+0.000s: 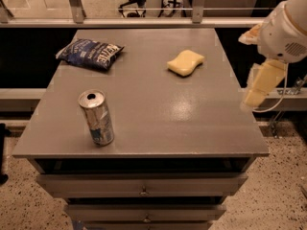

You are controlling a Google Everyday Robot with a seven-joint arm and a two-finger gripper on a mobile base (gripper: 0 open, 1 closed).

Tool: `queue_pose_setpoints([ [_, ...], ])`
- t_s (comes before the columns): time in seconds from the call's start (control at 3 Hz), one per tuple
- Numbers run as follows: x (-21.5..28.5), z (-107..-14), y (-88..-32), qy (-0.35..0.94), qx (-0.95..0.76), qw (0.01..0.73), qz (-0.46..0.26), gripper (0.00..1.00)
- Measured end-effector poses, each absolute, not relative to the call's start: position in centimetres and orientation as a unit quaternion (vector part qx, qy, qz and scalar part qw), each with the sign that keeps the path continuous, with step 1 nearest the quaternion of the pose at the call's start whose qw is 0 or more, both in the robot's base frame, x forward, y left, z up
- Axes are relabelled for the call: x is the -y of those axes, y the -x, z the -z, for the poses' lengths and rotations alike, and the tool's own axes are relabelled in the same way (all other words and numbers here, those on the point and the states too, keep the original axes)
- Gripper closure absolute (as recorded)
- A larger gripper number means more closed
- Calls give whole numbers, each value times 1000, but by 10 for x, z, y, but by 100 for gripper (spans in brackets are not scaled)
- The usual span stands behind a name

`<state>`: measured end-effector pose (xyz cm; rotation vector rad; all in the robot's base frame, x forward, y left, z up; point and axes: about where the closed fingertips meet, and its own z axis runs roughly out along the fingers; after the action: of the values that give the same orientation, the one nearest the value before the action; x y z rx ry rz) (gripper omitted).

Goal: Pick sponge

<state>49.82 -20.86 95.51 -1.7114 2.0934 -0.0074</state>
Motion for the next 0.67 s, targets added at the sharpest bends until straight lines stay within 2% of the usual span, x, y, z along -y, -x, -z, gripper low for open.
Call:
queue_pose_setpoints([
  [0.67,192,-918,-602,633,-719,284,-52,0],
])
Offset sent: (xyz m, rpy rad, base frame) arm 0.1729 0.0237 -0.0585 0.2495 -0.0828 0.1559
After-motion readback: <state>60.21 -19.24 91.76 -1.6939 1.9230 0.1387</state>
